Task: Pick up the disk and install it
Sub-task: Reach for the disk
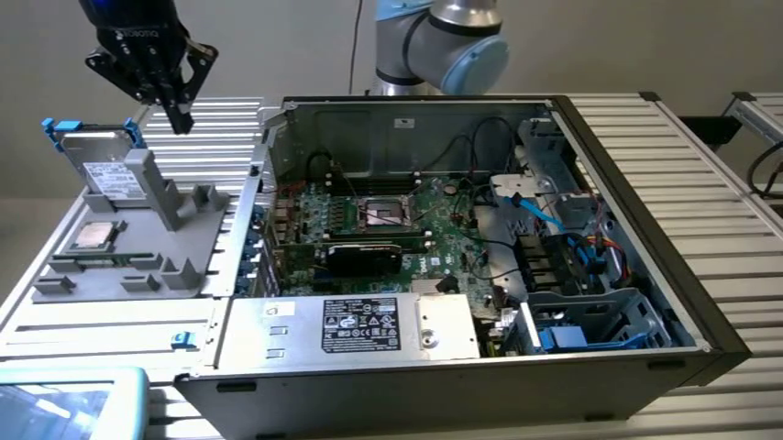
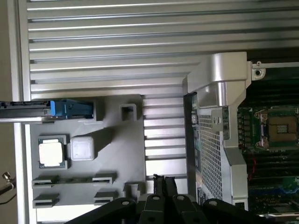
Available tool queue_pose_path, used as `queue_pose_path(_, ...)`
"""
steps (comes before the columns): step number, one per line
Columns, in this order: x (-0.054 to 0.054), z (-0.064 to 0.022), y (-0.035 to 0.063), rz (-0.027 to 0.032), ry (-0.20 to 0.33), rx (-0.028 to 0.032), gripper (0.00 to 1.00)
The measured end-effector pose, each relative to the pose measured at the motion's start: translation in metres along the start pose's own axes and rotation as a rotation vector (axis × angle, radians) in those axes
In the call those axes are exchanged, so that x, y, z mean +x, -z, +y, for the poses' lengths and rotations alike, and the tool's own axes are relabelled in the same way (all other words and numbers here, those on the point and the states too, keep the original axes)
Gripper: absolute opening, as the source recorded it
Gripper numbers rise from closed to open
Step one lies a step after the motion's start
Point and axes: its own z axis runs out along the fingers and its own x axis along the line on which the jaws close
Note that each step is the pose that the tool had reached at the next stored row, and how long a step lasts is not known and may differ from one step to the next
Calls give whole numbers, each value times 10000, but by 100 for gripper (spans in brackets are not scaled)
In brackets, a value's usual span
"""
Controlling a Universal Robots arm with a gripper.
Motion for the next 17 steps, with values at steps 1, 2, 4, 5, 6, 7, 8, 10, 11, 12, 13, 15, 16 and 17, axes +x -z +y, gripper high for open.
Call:
queue_pose_path(1,45,0,-6,-1,1,2,11)
queue_pose_path(2,90,-1,-11,-1,0,3,11)
queue_pose_path(4,183,-2,-19,-1,-1,4,11)
queue_pose_path(5,229,-3,-22,-1,0,4,11)
queue_pose_path(6,273,-5,-24,-1,0,4,11)
queue_pose_path(7,321,-7,-26,-2,1,3,11)
queue_pose_path(8,366,-10,-27,-1,0,4,11)
queue_pose_path(10,457,-15,-29,-1,0,4,11)
queue_pose_path(11,502,-17,-30,-1,-1,4,11)
queue_pose_path(12,547,-19,-31,-1,1,4,11)
queue_pose_path(13,594,-17,-32,0,1,5,11)
queue_pose_path(15,684,9,-35,0,0,19,11)
queue_pose_path(16,714,34,-39,-3,0,30,11)
queue_pose_path(17,739,64,-40,-1,2,41,11)
